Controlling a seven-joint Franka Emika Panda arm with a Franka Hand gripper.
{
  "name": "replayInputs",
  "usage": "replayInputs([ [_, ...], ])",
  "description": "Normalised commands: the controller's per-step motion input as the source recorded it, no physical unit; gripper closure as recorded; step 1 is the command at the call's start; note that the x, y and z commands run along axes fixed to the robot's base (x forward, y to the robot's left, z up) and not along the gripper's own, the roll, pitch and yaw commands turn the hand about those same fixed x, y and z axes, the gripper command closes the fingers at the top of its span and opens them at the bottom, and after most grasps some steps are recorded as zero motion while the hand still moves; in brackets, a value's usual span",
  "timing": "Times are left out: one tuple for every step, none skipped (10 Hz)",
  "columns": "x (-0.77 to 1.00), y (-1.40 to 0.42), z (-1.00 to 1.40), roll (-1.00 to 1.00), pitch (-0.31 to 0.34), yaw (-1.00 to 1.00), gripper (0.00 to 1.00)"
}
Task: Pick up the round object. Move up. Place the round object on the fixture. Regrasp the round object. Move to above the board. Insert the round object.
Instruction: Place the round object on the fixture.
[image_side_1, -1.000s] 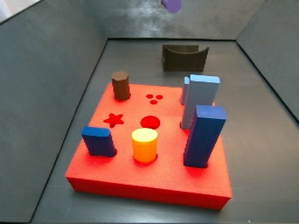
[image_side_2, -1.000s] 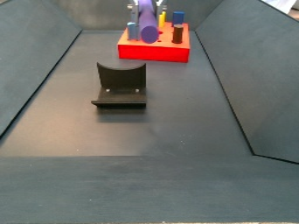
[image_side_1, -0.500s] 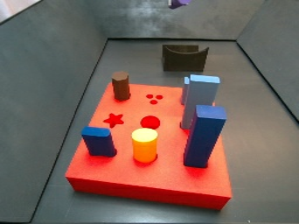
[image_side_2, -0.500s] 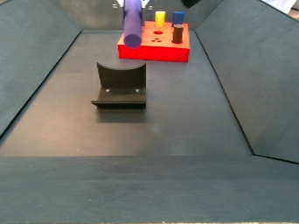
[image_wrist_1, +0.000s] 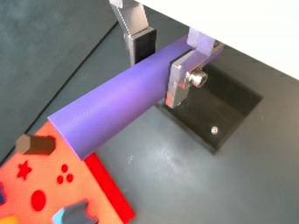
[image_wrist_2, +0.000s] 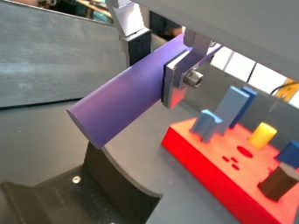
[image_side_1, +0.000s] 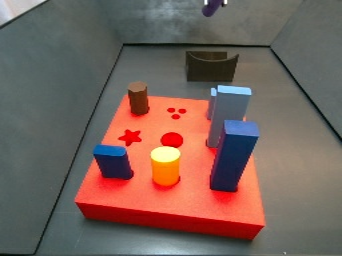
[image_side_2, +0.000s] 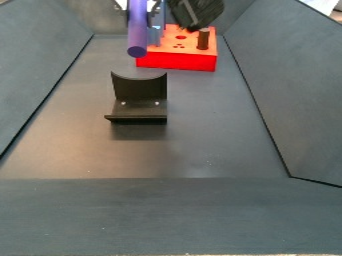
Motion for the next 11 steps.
replayInputs([
  [0.08, 0.04, -0.02, -0.28, 0.021, -0.09, 1.0],
  [0.12, 0.13, -1.0, -1.0, 0.14, -0.05, 1.0],
  [0.12, 0.13, -1.0, -1.0, 0.135, -0.05, 1.0],
  [0.14, 0.14, -1.0, -1.0, 0.166, -0.1, 1.0],
  [0.15, 0.13, -1.0, -0.87, 0.177, -0.11, 1.0],
  [0.16, 0.14, -1.0, -0.65, 0.147, -0.14, 1.0],
  [0.16, 0.14, -1.0, -0.54, 0.126, -0.16, 1.0],
  [0.17, 0.14, -1.0, -0.33, 0.091, -0.17, 1.0],
  [0.18, 0.13, -1.0, -0.21, 0.051, -0.17, 1.0],
  [0.16, 0.12, -0.88, -0.18, 0.022, -0.17, 1.0],
  [0.13, 0.1, -0.68, -0.17, 0.004, -0.15, 1.0],
])
